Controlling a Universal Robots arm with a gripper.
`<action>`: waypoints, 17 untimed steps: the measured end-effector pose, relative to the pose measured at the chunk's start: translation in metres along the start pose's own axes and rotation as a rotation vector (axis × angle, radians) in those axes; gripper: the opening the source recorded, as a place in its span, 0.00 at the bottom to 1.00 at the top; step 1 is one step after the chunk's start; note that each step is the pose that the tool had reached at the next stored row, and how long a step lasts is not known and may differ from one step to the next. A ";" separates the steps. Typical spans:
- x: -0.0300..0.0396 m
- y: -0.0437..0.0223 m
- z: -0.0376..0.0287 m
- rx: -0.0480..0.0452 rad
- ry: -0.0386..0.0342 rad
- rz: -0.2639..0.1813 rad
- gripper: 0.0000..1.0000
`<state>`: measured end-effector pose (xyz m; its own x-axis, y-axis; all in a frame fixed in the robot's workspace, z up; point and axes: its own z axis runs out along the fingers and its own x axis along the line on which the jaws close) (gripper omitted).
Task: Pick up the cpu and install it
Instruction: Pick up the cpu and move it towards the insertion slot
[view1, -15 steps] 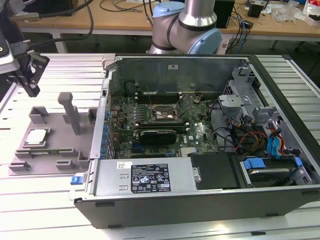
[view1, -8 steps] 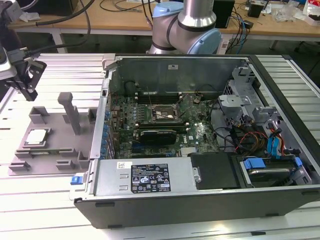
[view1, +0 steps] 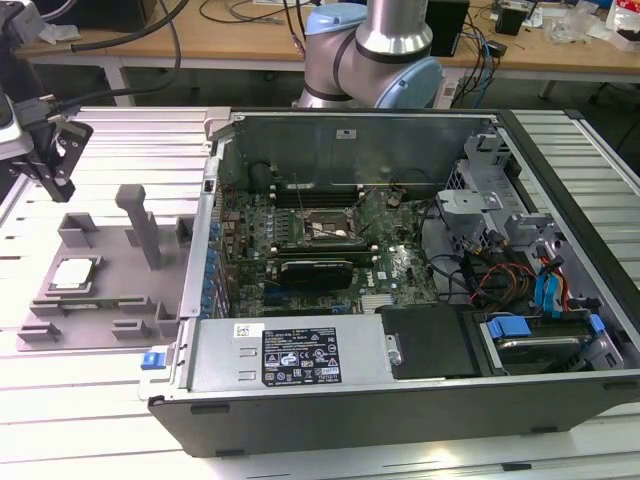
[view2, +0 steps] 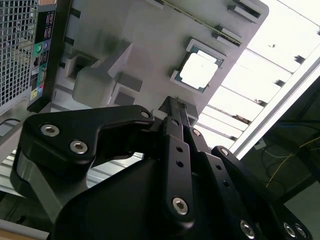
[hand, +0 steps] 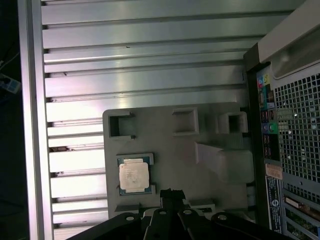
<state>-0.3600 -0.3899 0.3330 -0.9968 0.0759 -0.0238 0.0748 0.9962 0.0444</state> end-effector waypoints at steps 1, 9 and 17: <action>0.0000 0.0000 0.0000 0.0000 0.0000 0.000 0.11; 0.0004 -0.0005 0.0047 -0.0003 0.0000 0.000 0.11; 0.0044 -0.0012 0.0136 0.0001 0.0000 0.000 0.11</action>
<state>-0.3641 -0.3902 0.3193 -0.9968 0.0759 -0.0238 0.0747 0.9962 0.0443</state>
